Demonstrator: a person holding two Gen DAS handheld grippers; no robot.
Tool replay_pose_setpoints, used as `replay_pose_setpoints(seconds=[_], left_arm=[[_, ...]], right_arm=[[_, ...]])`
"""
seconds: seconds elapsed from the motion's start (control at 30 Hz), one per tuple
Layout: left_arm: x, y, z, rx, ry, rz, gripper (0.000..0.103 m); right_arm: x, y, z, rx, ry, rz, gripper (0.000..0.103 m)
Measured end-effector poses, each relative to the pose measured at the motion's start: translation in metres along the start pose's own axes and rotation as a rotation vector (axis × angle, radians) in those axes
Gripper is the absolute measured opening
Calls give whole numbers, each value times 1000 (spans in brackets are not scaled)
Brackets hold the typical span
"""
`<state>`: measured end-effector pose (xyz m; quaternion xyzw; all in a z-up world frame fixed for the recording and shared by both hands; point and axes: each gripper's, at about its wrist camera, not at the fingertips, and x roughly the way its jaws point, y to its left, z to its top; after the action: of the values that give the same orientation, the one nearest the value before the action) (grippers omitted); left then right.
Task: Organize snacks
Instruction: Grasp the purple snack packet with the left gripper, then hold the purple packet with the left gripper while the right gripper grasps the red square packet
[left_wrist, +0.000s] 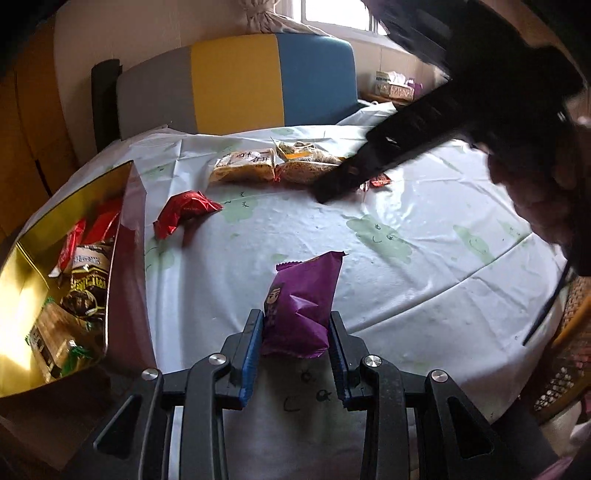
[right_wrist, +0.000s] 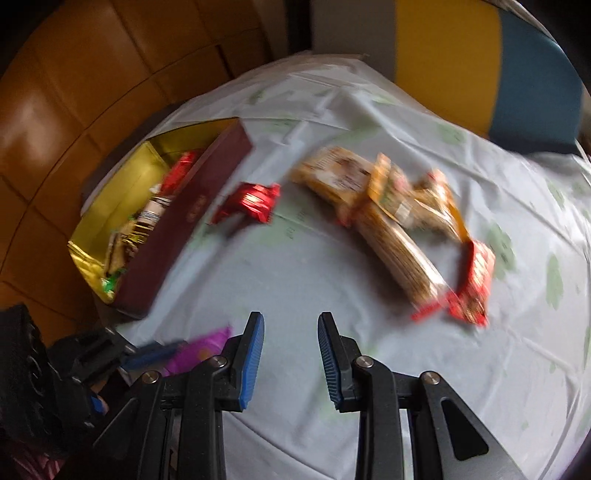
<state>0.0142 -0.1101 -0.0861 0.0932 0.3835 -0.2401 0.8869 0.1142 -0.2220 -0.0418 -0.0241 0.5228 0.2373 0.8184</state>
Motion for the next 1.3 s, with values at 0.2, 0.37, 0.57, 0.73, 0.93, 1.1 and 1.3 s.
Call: replay_pose_setpoints(seconds=[0.2, 0.37, 0.57, 0.73, 0.93, 1.1, 1.3], left_arm=[[0, 6, -2, -38, -12, -35, 35], [0, 9, -4, -54, -14, -57, 35], [2, 15, -3, -90, -6, -88, 36], [3, 18, -3, -96, 4, -102, 38], [4, 19, -3, -104, 7, -98, 39], [5, 19, -3, -113, 7, -95, 39], [5, 19, -2, -126, 9, -85, 39]], right_arm=[[30, 33, 43, -126, 53, 1, 41], [58, 62, 75, -309, 106, -47, 52], [78, 87, 85, -633, 166, -156, 59], [111, 102, 90, -792, 194, -196, 58], [114, 95, 90, -726, 176, -187, 43], [70, 66, 70, -537, 160, -137, 43], [37, 31, 10, -324, 187, -132, 43]])
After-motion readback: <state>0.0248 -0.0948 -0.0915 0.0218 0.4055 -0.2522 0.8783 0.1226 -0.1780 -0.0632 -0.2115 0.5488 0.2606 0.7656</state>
